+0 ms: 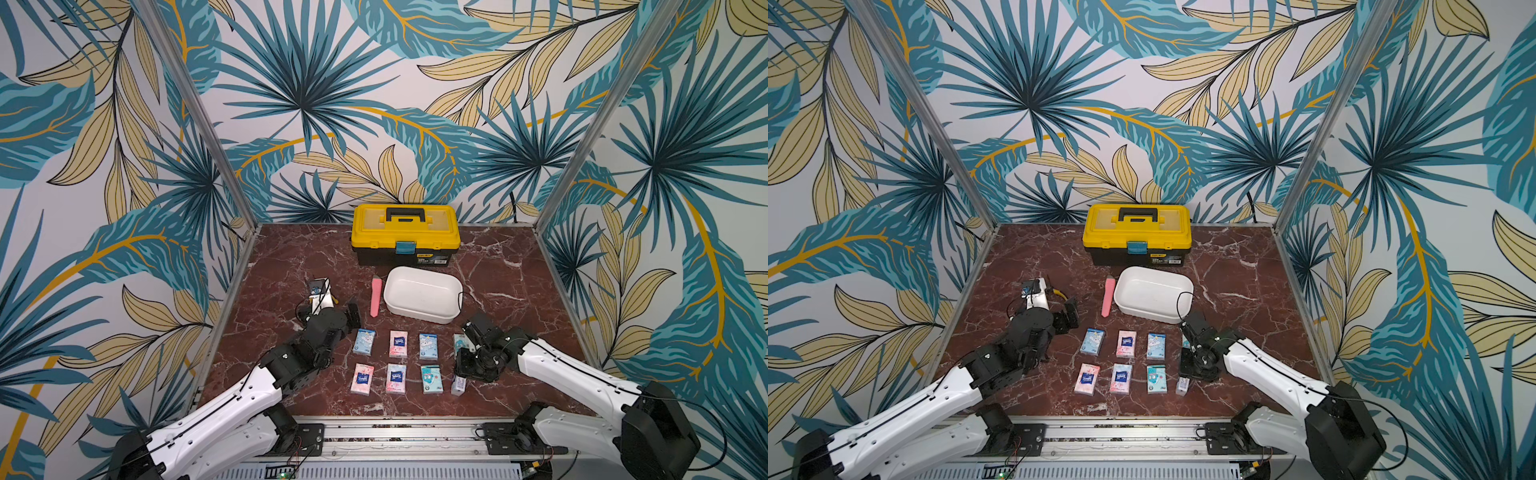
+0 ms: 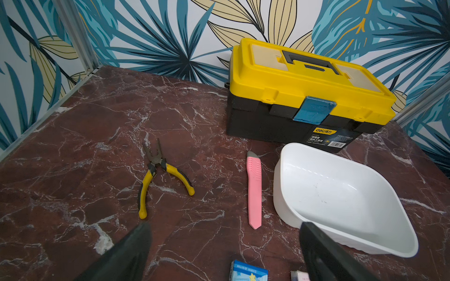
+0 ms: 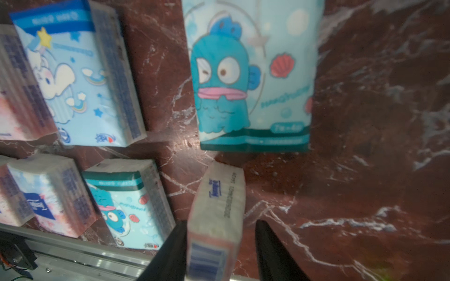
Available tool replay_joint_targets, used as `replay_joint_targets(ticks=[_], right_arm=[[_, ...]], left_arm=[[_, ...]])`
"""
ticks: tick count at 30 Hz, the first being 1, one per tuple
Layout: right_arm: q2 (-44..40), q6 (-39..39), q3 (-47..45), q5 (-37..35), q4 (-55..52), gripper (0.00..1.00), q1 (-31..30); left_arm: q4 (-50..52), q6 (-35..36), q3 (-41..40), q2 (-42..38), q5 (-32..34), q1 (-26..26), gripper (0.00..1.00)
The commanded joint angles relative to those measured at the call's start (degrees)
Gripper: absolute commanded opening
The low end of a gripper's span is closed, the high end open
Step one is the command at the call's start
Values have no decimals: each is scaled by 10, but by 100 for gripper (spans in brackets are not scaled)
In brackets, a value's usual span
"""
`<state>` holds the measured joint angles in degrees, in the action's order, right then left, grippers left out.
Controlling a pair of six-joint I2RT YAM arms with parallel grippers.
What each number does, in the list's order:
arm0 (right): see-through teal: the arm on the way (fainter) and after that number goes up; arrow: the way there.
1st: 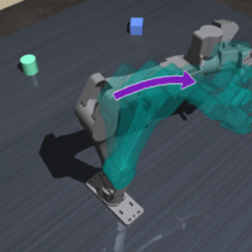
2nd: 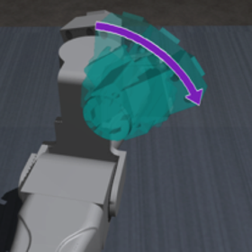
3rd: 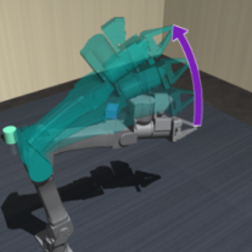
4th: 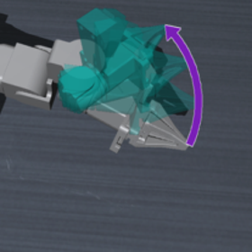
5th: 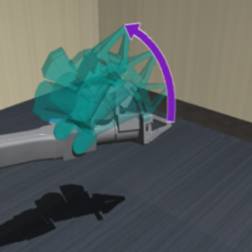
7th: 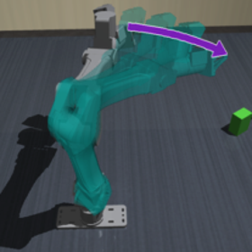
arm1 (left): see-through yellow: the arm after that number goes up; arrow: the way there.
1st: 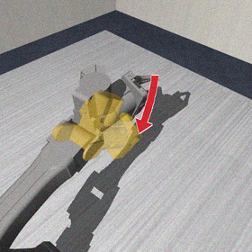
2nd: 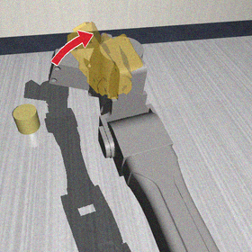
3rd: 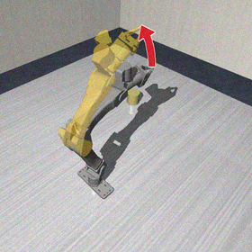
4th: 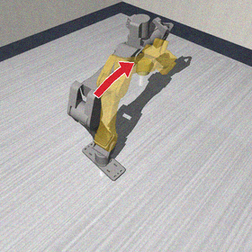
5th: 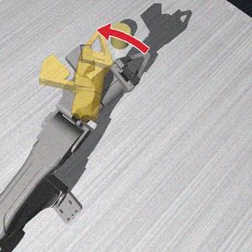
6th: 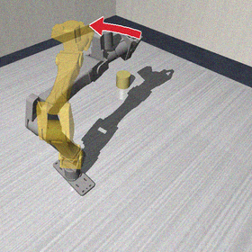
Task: Take the pocket tissues out of the storage box
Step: Place the pocket tissues at the center of the board.
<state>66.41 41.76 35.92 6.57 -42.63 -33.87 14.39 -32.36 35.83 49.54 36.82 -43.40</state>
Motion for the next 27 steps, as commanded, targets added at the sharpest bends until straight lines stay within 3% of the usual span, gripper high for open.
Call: replay_joint_targets(ticks=[1, 10, 17, 21, 27], right_arm=[[5, 3, 4, -29, -32, 53, -1], [0, -10, 34, -58, -92, 50, -1], [3, -15, 39, -53, -105, 36, -1], [3, -23, 33, -59, -109, 33, -1], [-33, -27, 14, -12, -52, 30, -1]], left_arm=[[-4, 8, 24, 1, -2, 3, 100], [-4, 5, 23, 1, -1, 5, 100], [-3, -2, 19, 1, -1, 4, 100], [-4, -2, 20, 1, -3, 4, 100], [-3, -1, 20, 1, -5, 4, 100]])
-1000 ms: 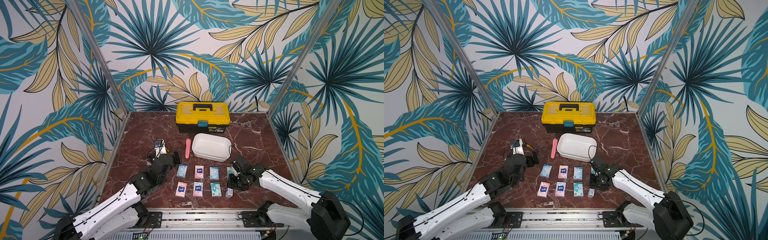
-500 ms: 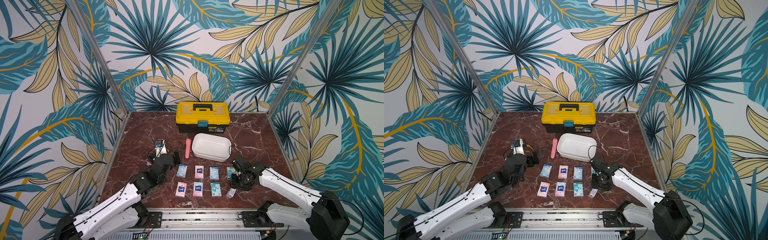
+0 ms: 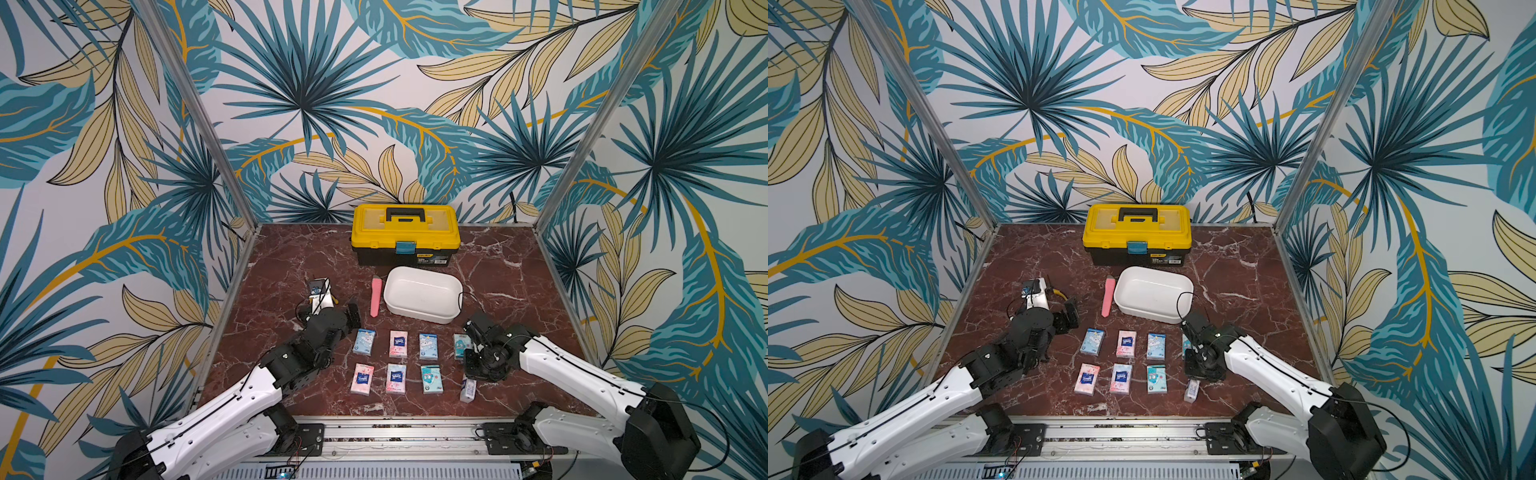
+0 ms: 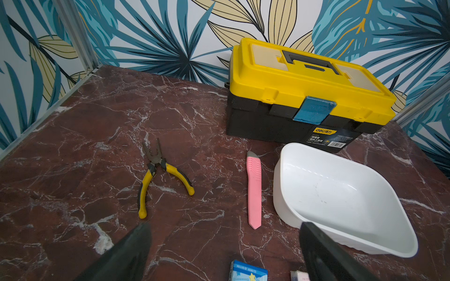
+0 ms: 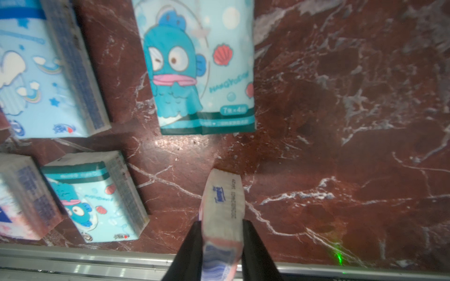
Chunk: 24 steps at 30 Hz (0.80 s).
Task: Take the pocket tissues out of the storage box
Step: Place the pocket tissues at the center of the board.
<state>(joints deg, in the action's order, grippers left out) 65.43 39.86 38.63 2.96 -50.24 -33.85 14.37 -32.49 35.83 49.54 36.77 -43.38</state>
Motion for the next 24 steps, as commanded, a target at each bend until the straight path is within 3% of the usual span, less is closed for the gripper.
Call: replay_joint_targets(ticks=[1, 24], right_arm=[[-30, -12, -14, 29, 31, 30, -1], [-23, -92, -71, 80, 119, 31, 50]], left_arm=[[-3, 1, 20, 1, -4, 4, 100], [-3, -1, 26, 5, -13, 4, 100]])
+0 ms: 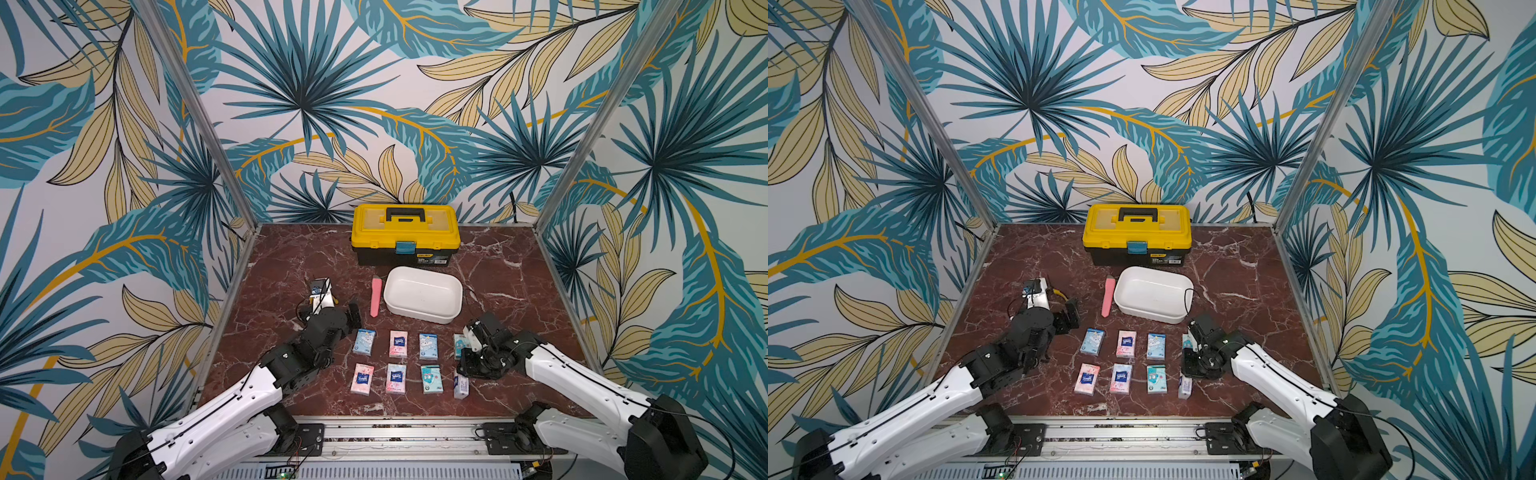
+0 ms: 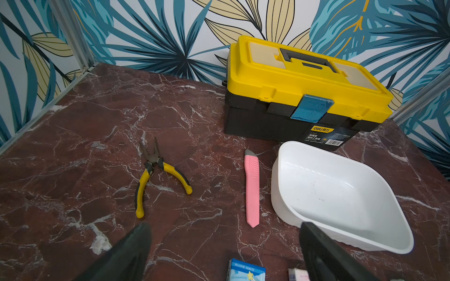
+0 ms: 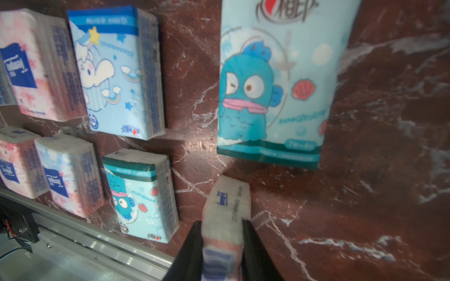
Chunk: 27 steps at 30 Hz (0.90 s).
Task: Take the pocket tissues out of the storage box
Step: Place the pocket tissues at the center of the board.
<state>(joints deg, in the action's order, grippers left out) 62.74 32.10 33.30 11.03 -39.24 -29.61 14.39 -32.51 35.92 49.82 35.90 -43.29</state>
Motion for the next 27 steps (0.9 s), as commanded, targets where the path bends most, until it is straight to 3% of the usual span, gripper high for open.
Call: replay_joint_targets(ticks=[1, 11, 17, 27], right_arm=[[3, -12, -20, -2, 8, 32, 11], [-18, 27, -30, -54, -15, 53, 23], [-46, 45, -12, -47, -58, 61, 27], [-83, 57, 33, 12, -156, 52, 26]], left_arm=[[-3, -1, 26, 3, -4, 3, 100], [-1, -2, 37, 14, -9, 3, 100], [-4, 1, 45, 27, -12, 3, 100], [-12, 2, 42, 32, -9, 3, 100]])
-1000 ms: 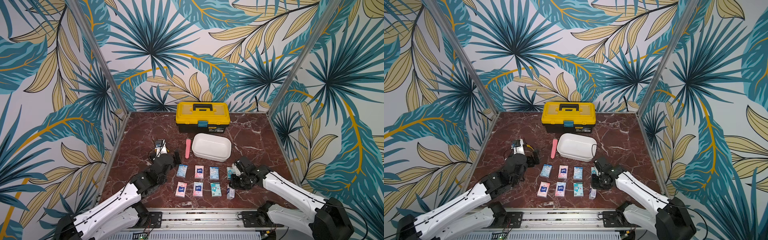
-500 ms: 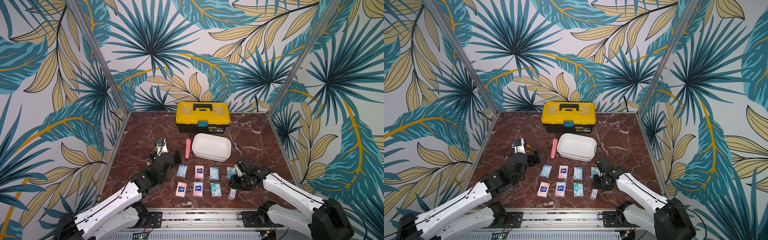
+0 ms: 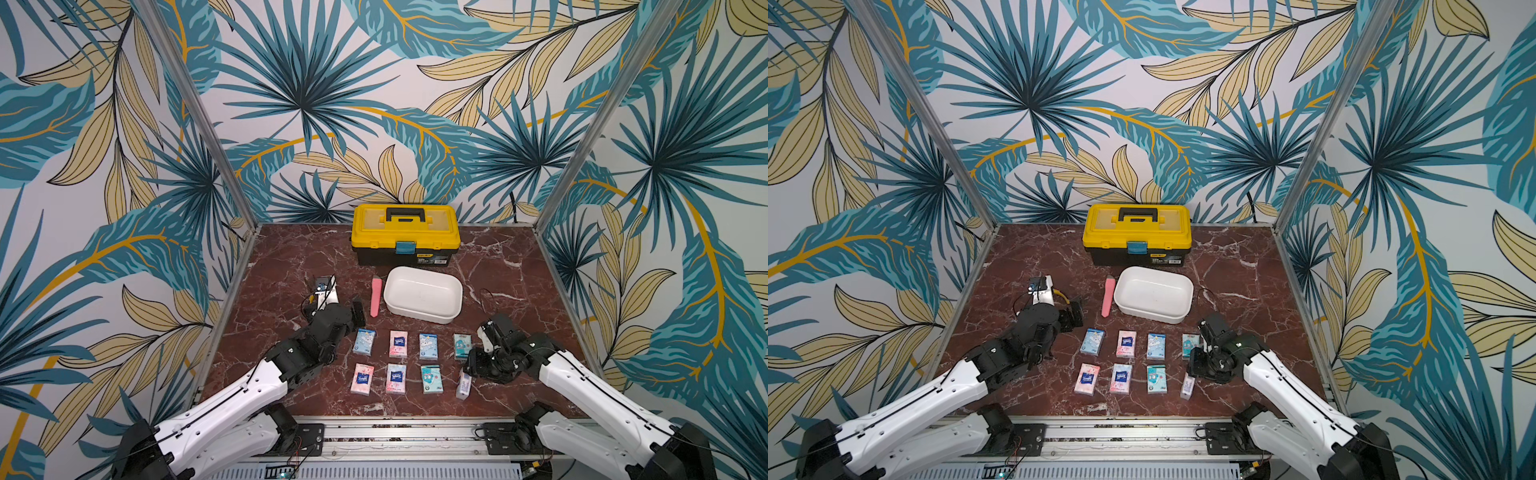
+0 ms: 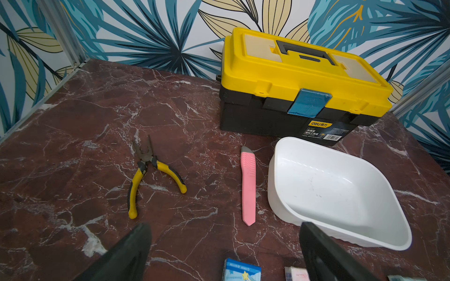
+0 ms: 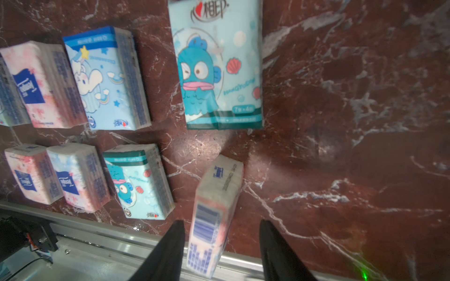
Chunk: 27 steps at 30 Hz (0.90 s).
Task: Take the pocket tissues out of the storage box
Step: Place the pocket tissues at the center of the board.
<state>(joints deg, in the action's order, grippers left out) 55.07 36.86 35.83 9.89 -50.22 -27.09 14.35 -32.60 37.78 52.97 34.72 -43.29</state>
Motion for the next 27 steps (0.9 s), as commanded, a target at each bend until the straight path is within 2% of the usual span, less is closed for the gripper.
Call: replay_joint_targets(ticks=[1, 10, 24, 27], right_arm=[[-4, 10, 8, 32, -45, 50, 1], [30, 9, 12, 67, -4, 33, -1], [46, 34, 3, -7, -46, 16, -1], [47, 41, 3, -27, -61, 15, -1]], left_arm=[[-12, 3, 23, 0, 3, 3, 100], [-14, 3, 21, 2, 3, 3, 100], [-12, 2, 20, -1, 6, 3, 100], [-13, 3, 21, 0, 5, 3, 100]])
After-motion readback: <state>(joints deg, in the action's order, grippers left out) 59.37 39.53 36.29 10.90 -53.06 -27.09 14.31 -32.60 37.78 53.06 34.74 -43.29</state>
